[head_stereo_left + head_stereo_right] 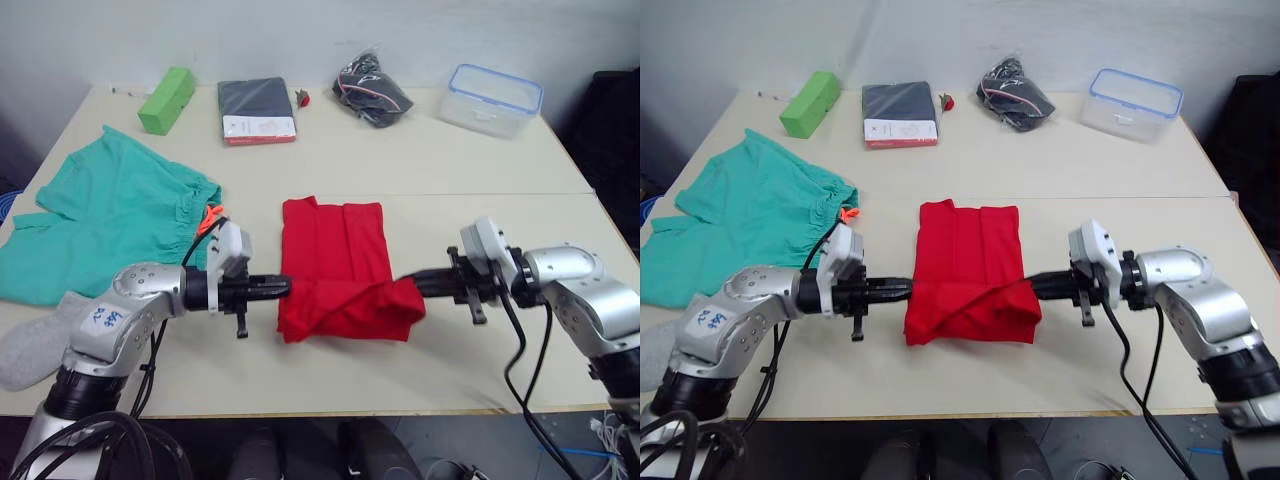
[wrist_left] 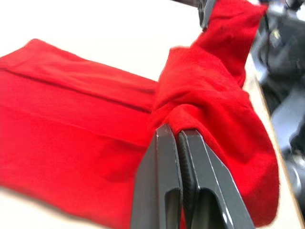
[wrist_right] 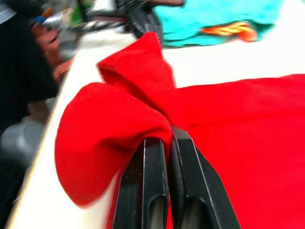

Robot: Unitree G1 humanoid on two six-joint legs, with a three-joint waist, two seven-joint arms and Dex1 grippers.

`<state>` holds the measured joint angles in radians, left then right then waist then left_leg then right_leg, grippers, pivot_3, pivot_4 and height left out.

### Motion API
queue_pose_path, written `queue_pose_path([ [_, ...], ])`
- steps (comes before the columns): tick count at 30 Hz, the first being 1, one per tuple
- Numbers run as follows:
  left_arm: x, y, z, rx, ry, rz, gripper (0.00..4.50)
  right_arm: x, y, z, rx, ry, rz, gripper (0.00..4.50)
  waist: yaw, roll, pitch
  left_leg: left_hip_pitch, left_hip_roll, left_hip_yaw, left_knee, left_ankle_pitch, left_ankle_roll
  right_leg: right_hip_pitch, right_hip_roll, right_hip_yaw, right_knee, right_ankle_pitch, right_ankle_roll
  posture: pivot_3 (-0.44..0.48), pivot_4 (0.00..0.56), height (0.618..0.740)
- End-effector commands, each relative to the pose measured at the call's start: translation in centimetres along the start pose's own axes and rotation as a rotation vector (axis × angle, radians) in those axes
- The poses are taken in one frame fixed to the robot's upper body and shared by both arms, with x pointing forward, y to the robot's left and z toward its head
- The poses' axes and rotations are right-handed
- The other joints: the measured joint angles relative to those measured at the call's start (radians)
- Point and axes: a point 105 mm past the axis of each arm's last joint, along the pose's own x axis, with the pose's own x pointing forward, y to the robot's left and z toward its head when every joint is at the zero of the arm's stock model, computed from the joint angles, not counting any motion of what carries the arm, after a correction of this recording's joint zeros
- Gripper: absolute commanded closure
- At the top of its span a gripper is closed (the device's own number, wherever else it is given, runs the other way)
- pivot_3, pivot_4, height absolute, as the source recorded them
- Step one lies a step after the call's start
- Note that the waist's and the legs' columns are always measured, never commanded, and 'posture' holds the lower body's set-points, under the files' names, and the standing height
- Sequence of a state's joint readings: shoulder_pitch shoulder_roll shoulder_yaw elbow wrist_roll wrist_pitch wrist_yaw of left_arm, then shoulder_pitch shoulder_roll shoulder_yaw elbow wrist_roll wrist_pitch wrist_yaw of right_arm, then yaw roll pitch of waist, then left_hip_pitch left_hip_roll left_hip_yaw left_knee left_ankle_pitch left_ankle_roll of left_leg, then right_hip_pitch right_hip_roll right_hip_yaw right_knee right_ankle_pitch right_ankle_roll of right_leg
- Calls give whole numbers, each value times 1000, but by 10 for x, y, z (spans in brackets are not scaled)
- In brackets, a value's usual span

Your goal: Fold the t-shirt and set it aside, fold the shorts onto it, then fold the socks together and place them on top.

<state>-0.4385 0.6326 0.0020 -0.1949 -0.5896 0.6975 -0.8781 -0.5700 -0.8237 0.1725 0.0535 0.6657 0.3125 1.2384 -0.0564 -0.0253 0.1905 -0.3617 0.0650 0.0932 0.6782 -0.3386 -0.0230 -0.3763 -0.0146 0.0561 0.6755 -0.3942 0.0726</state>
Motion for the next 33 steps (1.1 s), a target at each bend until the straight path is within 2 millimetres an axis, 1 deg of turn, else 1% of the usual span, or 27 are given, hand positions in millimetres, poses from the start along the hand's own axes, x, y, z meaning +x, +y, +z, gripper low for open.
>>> queue_pose_path([
  [1,1,36,18,-72,-110,190,4500,7,-43,5,91,-40,-165,4480,-3,0,0,-4,0,0,4,0,0,-3,0,0,3,0,0,0,150,740],
  [2,2,43,20,-88,-127,220,4500,10,-52,5,109,-45,-192,4480,-3,0,0,-8,0,0,7,0,0,-8,0,0,7,0,0,0,150,740],
  [4,6,58,23,-133,-156,276,4500,17,-70,4,152,-64,-248,4480,-3,0,0,-9,0,0,9,0,0,-10,0,0,11,0,0,0,150,740],
  [6,12,67,22,-149,-154,309,4500,23,-81,-1,192,-61,-275,4480,-4,0,0,-11,0,0,10,0,0,-13,-1,0,14,0,0,0,150,740],
  [10,25,76,14,-151,-110,332,4500,27,-94,-17,209,-7,-324,4480,-6,0,0,-14,0,1,10,0,0,-17,-1,0,16,0,0,0,150,740],
  [14,35,90,2,-176,-73,372,4500,28,-103,-31,276,21,-373,4480,-8,0,0,-14,0,1,11,0,0,-17,-1,0,17,0,0,0,150,740],
  [19,39,99,-6,-206,-53,393,4500,29,-114,-33,346,-2,-431,4480,-18,0,0,-14,0,2,12,0,-1,-17,-1,0,19,0,0,0,150,740],
  [24,40,106,-8,-236,-59,409,4500,29,-118,-37,366,22,-472,4480,-30,0,0,-14,0,1,12,1,-1,-17,-1,0,21,0,0,0,150,740],
  [27,40,108,-8,-250,-67,414,3849,30,-117,-40,383,41,-463,3774,-30,0,0,-14,0,1,13,1,-1,-18,-1,0,21,0,0,0,150,740],
  [31,37,106,-3,-237,-85,397,2636,30,-113,-42,372,68,-442,2438,-30,0,0,-14,0,2,13,1,-1,-18,-1,0,21,0,0,0,150,740],
  [33,31,105,2,-227,-105,395,1951,27,-112,-41,360,77,-443,1646,-30,0,0,-14,0,1,13,1,-1,-18,-1,0,21,0,0,0,150,740],
])
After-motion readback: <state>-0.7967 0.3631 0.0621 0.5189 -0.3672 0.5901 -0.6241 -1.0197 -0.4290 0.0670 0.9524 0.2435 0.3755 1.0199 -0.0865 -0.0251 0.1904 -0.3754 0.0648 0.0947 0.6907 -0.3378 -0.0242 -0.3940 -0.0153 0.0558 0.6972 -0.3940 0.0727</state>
